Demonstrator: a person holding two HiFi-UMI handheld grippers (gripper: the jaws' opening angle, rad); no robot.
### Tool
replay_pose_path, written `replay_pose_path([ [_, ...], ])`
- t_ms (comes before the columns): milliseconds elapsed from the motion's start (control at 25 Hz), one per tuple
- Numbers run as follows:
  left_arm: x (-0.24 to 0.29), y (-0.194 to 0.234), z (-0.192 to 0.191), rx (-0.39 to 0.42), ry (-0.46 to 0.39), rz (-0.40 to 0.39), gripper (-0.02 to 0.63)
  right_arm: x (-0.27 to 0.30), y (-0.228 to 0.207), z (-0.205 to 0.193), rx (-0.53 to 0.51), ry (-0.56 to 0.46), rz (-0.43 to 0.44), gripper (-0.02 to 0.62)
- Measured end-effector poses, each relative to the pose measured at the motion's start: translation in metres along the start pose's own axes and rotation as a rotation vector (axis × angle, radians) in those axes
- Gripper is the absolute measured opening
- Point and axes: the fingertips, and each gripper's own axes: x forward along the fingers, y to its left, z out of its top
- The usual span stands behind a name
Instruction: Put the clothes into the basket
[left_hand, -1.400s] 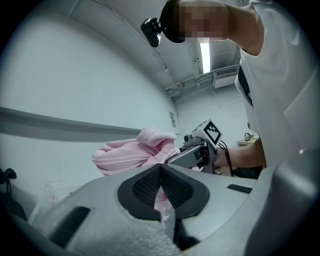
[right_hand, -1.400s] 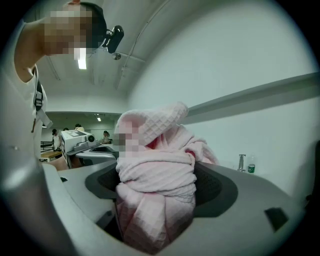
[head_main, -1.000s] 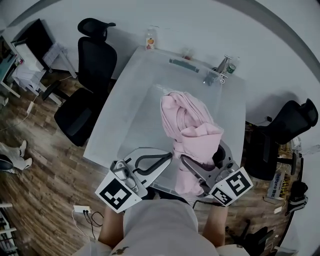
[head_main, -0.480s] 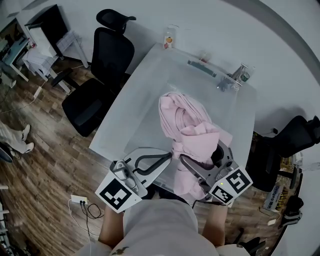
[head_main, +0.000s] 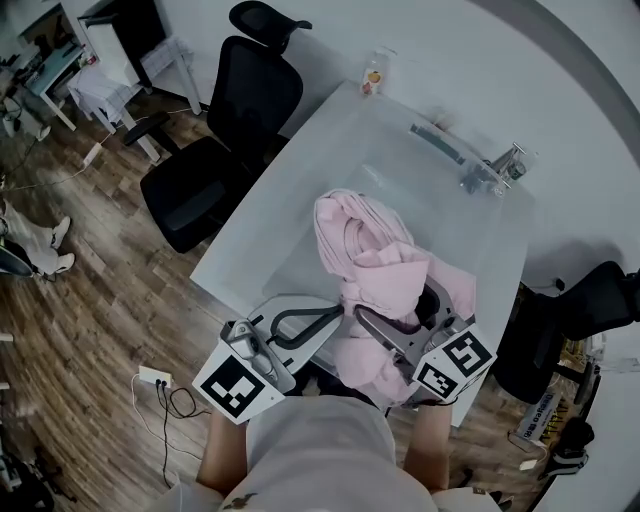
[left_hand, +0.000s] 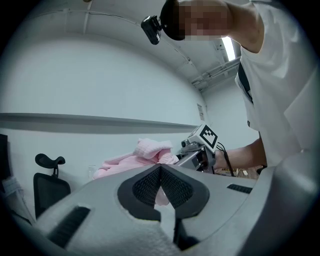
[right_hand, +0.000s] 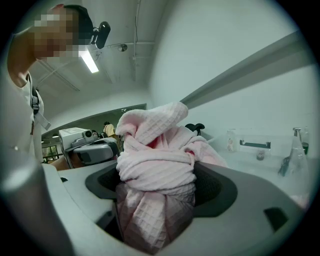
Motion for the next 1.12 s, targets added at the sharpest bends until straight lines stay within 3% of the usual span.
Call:
replay_pose_path([
  [1120, -0.021, 0.018, -0.046, -0.121, 0.055, 0.150, 0.005, 0.073, -0.004, -0.103, 0.005, 0.340, 0.168, 0.408],
])
